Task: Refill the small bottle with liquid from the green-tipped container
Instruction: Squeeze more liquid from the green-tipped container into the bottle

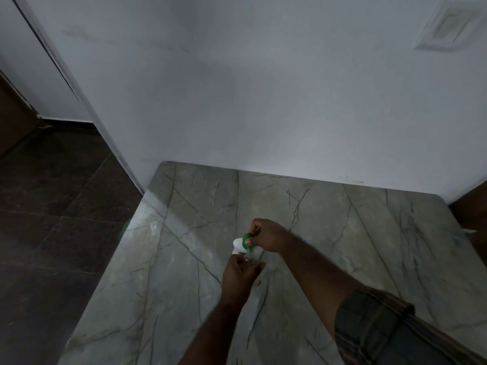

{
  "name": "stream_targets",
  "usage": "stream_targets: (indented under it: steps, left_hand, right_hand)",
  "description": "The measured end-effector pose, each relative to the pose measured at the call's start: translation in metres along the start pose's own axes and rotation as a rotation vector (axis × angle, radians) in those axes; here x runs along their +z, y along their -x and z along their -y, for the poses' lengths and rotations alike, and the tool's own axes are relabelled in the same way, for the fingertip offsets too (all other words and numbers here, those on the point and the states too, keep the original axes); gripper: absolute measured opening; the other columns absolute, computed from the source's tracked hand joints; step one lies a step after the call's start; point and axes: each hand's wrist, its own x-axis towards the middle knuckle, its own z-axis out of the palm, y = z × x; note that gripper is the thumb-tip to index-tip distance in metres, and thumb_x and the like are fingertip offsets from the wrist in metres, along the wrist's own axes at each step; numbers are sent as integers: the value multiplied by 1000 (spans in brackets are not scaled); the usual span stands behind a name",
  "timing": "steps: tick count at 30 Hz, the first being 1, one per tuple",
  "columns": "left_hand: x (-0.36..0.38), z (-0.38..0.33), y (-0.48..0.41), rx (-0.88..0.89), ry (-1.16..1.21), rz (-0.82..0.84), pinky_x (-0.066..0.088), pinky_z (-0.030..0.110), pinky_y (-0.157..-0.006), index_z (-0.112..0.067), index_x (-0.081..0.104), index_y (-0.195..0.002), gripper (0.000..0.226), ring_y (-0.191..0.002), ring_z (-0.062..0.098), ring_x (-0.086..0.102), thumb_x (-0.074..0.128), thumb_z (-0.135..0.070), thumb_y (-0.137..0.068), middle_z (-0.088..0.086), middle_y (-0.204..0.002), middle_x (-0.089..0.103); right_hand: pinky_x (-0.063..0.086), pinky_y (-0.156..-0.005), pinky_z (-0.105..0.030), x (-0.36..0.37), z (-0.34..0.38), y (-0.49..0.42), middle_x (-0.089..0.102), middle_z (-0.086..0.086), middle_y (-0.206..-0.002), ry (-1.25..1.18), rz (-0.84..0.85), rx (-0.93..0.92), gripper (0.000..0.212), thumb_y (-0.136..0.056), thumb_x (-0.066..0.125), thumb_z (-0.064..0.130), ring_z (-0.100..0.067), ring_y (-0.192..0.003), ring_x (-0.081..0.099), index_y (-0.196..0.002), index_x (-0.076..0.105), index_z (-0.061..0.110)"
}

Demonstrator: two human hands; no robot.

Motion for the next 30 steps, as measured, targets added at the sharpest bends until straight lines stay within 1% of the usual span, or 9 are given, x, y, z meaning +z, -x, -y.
stream_targets:
  steps: [2, 9, 12, 16, 20, 22, 25, 26, 30]
  left_hand:
    - [0, 0, 0, -4, 8, 6, 62, 37, -73, -21, 58, -102, 34, -83, 14, 71, 79, -35, -79, 1, -94, 72]
    - [0, -3, 0, -7, 1, 16, 52, 16, -58, -20, 58, -104, 33, -81, 11, 70, 78, -32, -81, 1, -95, 72]
    - [0, 0, -1, -7, 11, 12, 51, 14, -56, -17, 58, -108, 36, -83, 11, 70, 79, -30, -81, 1, -97, 72]
    - [1, 3, -5, -21, 44, 15, 56, 20, -61, -17, 58, -109, 38, -84, 12, 71, 79, -30, -80, 0, -98, 72]
    - [1, 2, -7, -7, 41, 11, 61, 30, -68, -21, 58, -103, 35, -83, 13, 71, 80, -32, -78, -1, -96, 71]
    - [1, 1, -8, 11, 32, 15, 60, 26, -65, -23, 59, -102, 33, -80, 11, 71, 80, -31, -79, -1, -95, 72]
    - [1, 0, -8, 16, 38, 11, 57, 21, -61, -22, 59, -102, 32, -78, 10, 71, 80, -30, -79, -1, -93, 72]
    - [1, 1, -8, 11, 39, 12, 58, 23, -62, -22, 59, -101, 32, -78, 11, 71, 80, -30, -79, -1, -93, 72]
    - [2, 5, -10, -8, 13, 21, 62, 42, -73, -19, 58, -104, 36, -83, 17, 71, 80, -31, -79, 1, -95, 71]
  right_hand:
    - [40, -70, -26, -2, 2, 0, 65, -5, -109, 7, 5, -1, 28, -79, 76, 25, -14, -87, 53, -101, 64, 12]
    - [40, -72, -27, -1, 2, 0, 65, -8, -109, 33, 3, -6, 29, -80, 74, 23, -16, -88, 53, -103, 63, 10]
    - [40, -70, -26, 1, 1, -1, 65, -8, -108, 31, 3, -4, 27, -81, 74, 23, -15, -87, 53, -101, 62, 10]
    - [35, -57, -21, 2, -2, -2, 65, -6, -106, 18, -9, -5, 25, -79, 75, 24, -14, -84, 53, -98, 63, 13]
    - [40, -67, -25, -3, -1, -4, 66, -4, -106, 17, -22, -8, 26, -77, 77, 27, -13, -84, 54, -96, 65, 14]
    - [42, -71, -26, -4, -1, -4, 66, -4, -106, 7, -26, 2, 27, -77, 78, 28, -14, -86, 56, -96, 65, 14]
    - [42, -70, -26, -3, -2, -3, 66, -3, -106, 12, -28, 3, 26, -77, 77, 28, -13, -86, 56, -97, 65, 14]
    - [40, -69, -26, -2, -2, -3, 65, -3, -105, 19, -26, -1, 26, -78, 77, 27, -13, -85, 55, -96, 64, 14]
    - [37, -65, -25, 0, -2, -5, 65, -6, -106, 48, -6, -25, 26, -79, 75, 25, -14, -86, 53, -99, 63, 11]
